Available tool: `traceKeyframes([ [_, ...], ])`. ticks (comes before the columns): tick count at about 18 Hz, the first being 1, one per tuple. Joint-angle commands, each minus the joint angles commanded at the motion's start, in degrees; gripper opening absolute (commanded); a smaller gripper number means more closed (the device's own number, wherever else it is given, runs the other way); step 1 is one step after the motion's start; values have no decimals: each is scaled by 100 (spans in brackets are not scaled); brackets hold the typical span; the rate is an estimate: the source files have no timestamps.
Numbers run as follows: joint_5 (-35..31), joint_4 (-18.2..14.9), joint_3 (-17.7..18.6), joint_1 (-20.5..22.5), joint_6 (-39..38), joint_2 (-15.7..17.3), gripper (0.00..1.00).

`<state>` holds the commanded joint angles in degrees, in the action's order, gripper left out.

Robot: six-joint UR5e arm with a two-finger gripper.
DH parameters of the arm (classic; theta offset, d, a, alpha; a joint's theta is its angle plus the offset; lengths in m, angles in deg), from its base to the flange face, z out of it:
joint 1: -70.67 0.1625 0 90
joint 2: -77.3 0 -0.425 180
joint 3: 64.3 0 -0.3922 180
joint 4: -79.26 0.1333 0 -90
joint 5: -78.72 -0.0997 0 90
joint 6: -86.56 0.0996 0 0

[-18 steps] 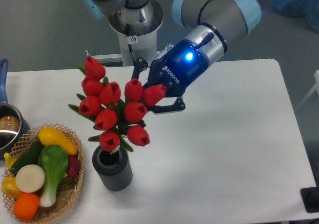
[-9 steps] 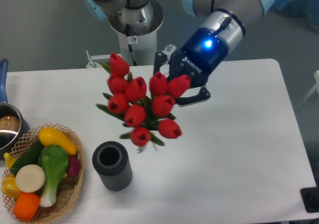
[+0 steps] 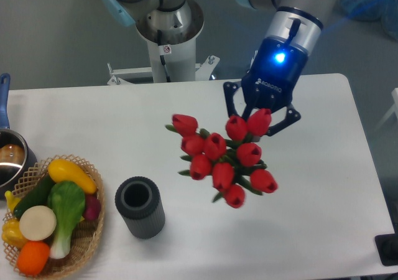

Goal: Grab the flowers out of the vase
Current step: 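Carry the tulip bunch away from the vase over the open table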

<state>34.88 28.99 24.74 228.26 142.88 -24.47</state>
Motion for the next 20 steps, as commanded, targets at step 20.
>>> traceKeyframes([
  [20, -3851, -1694, -957, -677, 740, -413, 21],
])
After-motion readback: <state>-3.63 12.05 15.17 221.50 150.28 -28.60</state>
